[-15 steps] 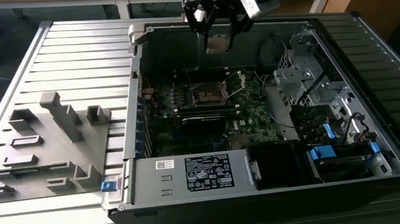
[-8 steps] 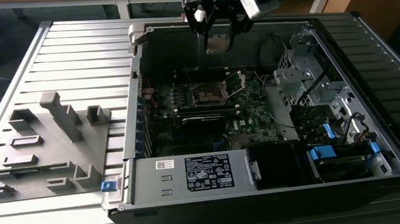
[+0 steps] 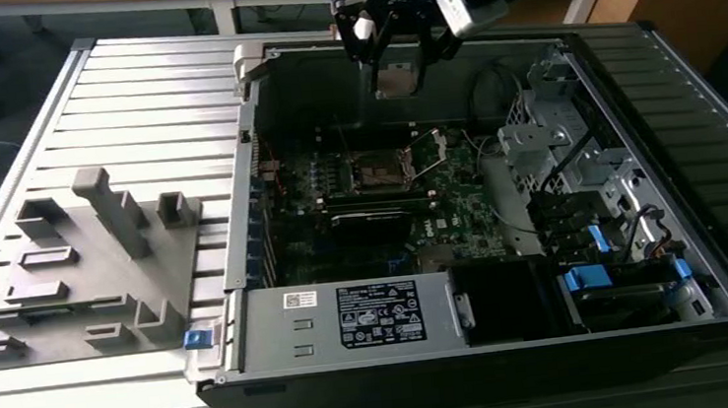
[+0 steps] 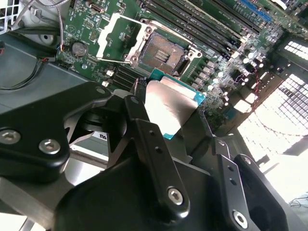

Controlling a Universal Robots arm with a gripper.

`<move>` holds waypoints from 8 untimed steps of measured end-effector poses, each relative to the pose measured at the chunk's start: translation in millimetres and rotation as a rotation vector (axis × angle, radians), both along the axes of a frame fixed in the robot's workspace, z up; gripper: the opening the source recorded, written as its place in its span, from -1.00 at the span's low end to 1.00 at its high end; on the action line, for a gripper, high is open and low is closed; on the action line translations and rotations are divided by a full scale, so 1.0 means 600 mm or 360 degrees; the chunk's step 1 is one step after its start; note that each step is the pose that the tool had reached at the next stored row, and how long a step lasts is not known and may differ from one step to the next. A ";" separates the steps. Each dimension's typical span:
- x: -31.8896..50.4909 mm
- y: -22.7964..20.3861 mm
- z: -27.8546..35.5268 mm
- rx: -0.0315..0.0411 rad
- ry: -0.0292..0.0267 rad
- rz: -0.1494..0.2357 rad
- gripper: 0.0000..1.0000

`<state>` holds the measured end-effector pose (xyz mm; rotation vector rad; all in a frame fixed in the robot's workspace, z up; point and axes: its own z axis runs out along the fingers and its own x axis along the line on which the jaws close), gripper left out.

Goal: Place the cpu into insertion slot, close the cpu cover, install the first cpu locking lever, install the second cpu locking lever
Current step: 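Place the cpu into insertion slot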

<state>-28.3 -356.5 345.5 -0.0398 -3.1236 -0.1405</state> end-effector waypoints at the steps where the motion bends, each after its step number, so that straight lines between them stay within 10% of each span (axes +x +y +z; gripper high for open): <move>1: 0.000 0.0000 0.000 0.0000 0.00002 0.0000 0.07; 8: 0.000 0.0000 -0.001 0.0000 -0.00002 0.0000 0.07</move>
